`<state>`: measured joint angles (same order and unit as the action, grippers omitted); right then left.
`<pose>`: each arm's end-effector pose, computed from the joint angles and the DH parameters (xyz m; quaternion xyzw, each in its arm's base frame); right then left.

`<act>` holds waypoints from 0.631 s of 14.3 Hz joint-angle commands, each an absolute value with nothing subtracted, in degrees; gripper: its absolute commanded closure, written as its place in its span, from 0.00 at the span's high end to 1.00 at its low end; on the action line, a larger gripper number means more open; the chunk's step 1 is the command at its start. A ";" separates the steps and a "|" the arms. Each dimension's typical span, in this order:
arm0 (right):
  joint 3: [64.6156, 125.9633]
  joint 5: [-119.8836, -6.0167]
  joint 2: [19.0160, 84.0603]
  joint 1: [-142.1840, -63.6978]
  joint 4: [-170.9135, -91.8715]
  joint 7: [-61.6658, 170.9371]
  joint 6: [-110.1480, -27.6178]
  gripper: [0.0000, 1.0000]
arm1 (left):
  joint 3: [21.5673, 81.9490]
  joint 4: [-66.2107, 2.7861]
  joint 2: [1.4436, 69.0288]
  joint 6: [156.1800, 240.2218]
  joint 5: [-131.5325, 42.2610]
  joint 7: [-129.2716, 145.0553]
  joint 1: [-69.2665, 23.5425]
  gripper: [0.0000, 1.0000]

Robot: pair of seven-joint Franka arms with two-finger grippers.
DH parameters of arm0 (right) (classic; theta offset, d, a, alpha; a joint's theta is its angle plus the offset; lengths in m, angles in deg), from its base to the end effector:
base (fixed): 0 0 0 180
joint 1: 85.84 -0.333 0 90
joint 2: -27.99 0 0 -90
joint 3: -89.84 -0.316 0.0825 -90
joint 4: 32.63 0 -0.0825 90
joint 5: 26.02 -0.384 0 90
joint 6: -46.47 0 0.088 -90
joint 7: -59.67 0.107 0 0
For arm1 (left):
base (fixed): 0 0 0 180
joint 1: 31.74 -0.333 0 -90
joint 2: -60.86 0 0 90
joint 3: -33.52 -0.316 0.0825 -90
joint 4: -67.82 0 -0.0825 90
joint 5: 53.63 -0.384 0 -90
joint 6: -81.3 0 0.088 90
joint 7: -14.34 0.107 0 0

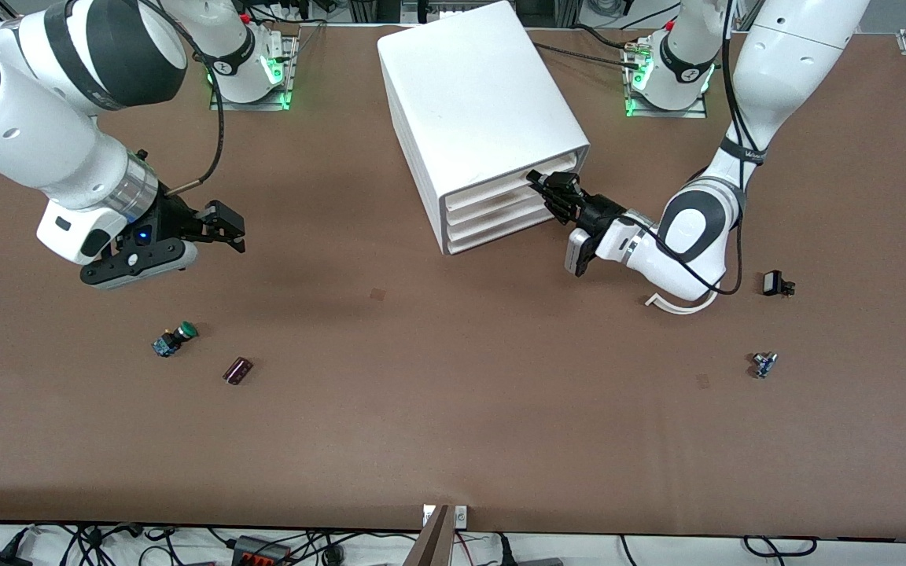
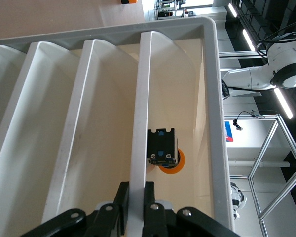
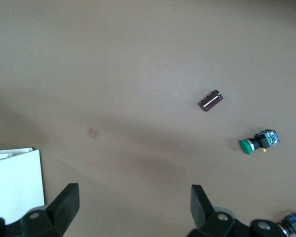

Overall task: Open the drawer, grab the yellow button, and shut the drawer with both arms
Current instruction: 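Pull the lowest drawer open with the left gripper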

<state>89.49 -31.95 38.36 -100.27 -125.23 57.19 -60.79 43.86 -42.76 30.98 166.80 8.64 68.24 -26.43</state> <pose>0.6039 0.1672 0.5235 -0.9887 -0.1363 -0.0318 0.0542 0.5036 -0.2411 0.2407 0.7139 -0.2631 -0.2043 0.6159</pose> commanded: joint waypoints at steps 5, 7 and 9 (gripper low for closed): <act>89.67 -32.87 42.57 -104.03 -120.45 57.38 -60.58 1.00 | 42.58 -40.56 30.37 167.08 7.91 69.01 -27.08 0.05; 89.66 -32.87 44.76 -105.00 -117.99 57.38 -60.58 1.00 | 41.09 -36.34 27.65 167.08 5.71 68.75 -27.25 0.05; 89.66 -32.87 47.22 -106.05 -115.00 57.38 -60.66 1.00 | 39.94 -31.43 25.01 167.00 5.08 67.70 -27.34 0.05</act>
<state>89.36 -32.07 43.82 -104.91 -119.69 57.19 -60.99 41.17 -38.10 29.35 167.19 7.29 68.91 -27.17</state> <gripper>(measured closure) 0.000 0.855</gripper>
